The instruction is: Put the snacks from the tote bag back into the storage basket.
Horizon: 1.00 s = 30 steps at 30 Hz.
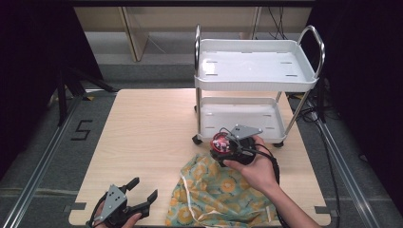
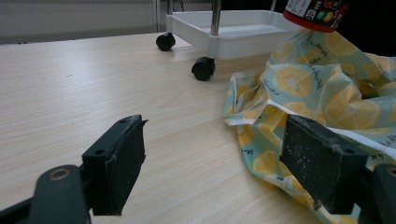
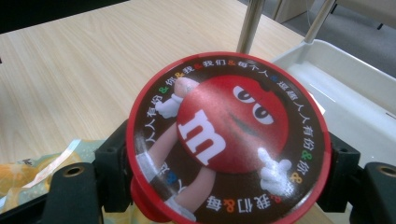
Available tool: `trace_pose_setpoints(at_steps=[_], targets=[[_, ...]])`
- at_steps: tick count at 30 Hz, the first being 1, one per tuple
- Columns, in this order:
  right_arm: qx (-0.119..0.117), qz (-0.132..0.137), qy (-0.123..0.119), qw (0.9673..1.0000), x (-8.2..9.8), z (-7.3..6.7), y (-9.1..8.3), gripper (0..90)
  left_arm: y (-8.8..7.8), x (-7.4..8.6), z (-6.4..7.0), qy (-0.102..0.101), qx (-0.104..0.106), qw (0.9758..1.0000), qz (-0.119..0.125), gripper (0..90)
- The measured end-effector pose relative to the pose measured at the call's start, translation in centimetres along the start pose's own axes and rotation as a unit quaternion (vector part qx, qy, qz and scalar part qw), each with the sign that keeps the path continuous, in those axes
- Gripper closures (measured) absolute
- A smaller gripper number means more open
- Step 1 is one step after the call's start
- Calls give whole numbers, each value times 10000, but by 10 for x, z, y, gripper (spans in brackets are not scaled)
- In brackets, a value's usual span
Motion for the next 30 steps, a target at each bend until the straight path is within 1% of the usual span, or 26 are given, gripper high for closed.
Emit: trace_pose_setpoints(at_steps=[1,2,5,7,8,9,10,12,13,14,15,16,17,19,20,21,23,24,26,28,30], targets=[[0,0,0,10000,0,0,0,264,0,0,0,-11,0,10000,10,209],[29,24,28,10000,-2,2,0,264,0,0,-1,19,-18,10000,-60,209],[26,40,16,10000,-4,3,0,264,0,0,0,6,-13,10000,-49,209],[-1,-16,45,10000,-4,4,-1,264,0,0,0,3,-20,10000,-44,209],[39,5,64,10000,-5,5,0,264,0,0,0,6,-20,10000,-41,209],[-4,-10,94,10000,-5,5,1,264,0,0,-1,16,-17,10000,-45,209],[-3,0,97,10000,-6,5,1,264,0,0,0,-4,-2,10000,11,209],[1,12,64,10000,-6,6,2,264,0,0,0,8,-2,10000,7,209],[58,27,35,10000,-7,7,2,264,0,0,-1,10,-21,10000,-41,209],[-11,-25,60,10000,-7,6,2,264,0,0,0,-8,-9,10000,5,209],[65,-18,75,9999,-7,8,2,264,-1,0,-1,0,-26,10000,-40,209],[50,-2,120,9999,-8,7,3,264,0,0,-1,-4,-22,10000,-34,209],[9,-26,105,9999,-8,8,3,264,0,0,-1,-11,-22,10000,-33,209],[80,-11,10,10000,-10,10,5,264,0,0,-1,9,-4,10000,-17,210],[80,-11,10,10000,-10,10,5,264,0,0,0,8,9,10000,0,210],[32,-4,45,10000,-11,9,6,264,0,0,0,5,6,10000,-5,210],[85,-32,64,9999,-12,10,6,264,0,0,-1,-7,-4,10000,-16,210],[49,-55,93,9999,-12,10,6,264,0,0,-1,-11,-8,10000,-23,210],[93,-21,43,9999,-14,12,8,264,0,0,0,15,6,10000,-2,210],[108,5,54,9999,-14,12,8,264,0,0,0,20,13,10000,-10,210],[54,-32,28,10000,-15,13,8,264,0,-1,0,-3,3,10000,5,210]])
Point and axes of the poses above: each handheld gripper's, and its own axes: y roughly forward along the jaws, x roughly out of its underside, z roughly to its right, the point moved 8 cm from there along y, roughly forward along the jaws, and after that the axes turned 14 degrees about -x, right-handed, at the moved point
